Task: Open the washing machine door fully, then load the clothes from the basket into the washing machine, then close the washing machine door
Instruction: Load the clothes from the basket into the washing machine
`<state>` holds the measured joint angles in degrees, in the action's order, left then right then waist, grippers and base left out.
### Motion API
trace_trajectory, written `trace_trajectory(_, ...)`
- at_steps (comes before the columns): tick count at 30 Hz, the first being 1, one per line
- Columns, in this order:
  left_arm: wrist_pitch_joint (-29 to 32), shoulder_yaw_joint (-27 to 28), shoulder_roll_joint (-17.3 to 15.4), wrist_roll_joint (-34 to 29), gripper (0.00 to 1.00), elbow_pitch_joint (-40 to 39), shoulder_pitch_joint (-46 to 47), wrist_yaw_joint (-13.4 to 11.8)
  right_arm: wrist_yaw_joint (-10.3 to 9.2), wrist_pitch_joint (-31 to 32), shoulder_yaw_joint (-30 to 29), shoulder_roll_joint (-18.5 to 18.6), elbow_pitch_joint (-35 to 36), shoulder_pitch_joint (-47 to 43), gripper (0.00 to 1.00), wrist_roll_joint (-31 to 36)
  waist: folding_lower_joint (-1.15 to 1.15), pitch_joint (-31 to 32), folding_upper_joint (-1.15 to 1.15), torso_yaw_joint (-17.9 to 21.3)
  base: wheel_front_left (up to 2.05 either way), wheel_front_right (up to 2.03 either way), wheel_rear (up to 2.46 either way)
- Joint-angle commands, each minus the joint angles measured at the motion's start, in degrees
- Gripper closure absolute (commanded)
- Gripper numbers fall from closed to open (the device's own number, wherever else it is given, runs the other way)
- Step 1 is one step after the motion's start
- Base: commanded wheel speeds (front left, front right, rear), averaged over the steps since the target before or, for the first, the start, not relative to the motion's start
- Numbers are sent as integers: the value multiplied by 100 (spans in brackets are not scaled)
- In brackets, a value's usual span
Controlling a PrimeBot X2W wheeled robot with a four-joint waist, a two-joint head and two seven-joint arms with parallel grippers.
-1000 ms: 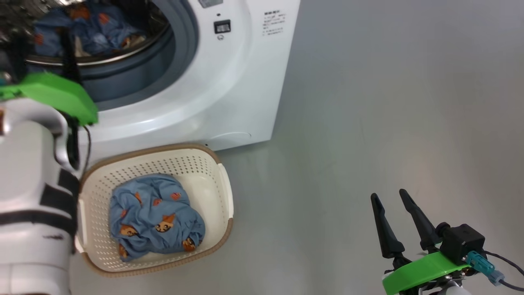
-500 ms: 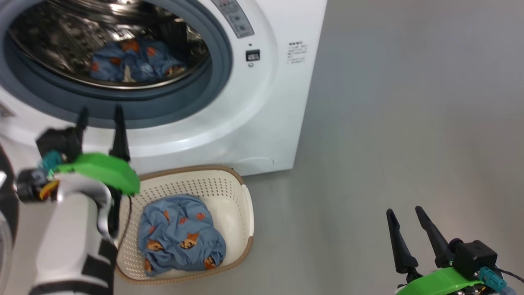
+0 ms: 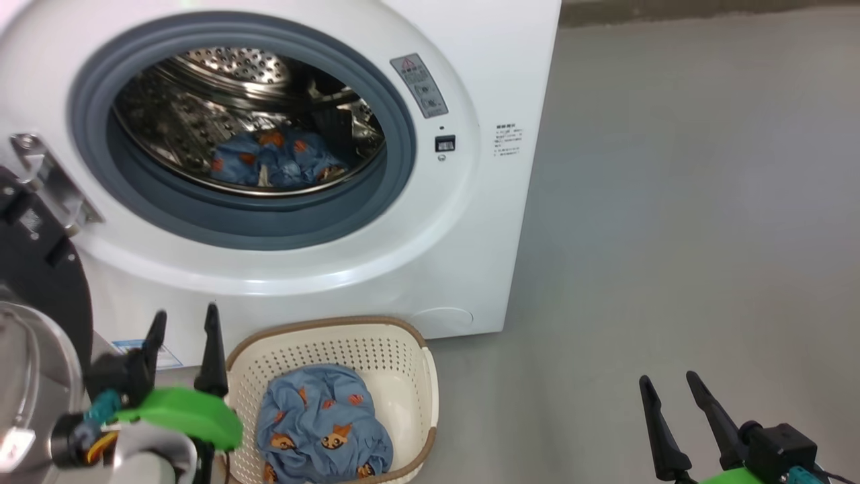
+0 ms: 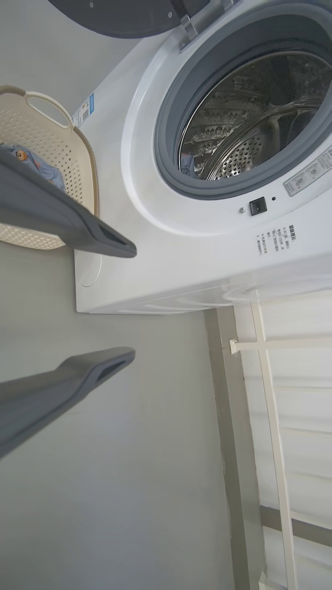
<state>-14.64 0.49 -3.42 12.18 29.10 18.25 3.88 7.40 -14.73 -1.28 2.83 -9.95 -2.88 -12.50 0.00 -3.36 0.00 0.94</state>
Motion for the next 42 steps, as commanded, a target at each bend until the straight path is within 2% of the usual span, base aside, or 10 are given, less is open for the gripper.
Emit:
trace_trajectory(1, -36, 193, -91, -6, 0, -310, -117, 22, 9, -27, 129, 69, 124, 17, 0, 66, 0, 120, 0, -77, 0, 0, 0)
trace_trajectory(13, -36, 278, 37, -137, 0, -1367, -1239, 2, 9, -27, 90, 117, 129, -98, 0, 45, 0, 379, 0, -112, 0, 0, 0)
trace_trajectory(23, -36, 314, 52, -10, 0, -1796, -1885, 157, 9, -27, 132, 131, 118, -162, 0, 56, 0, 579, 0, -40, 0, 0, 0)
trace_trajectory(31, -36, 255, 53, 249, 0, -2115, -2290, 74, 9, -27, 142, 191, 116, -236, 0, 40, 0, 687, 0, -28, 0, 0, 0)
trace_trajectory(42, -36, 107, 54, 296, 0, -2390, -2600, 134, 9, -27, 226, 241, 70, -258, 0, 14, 0, 797, 0, 53, 0, 0, 0)
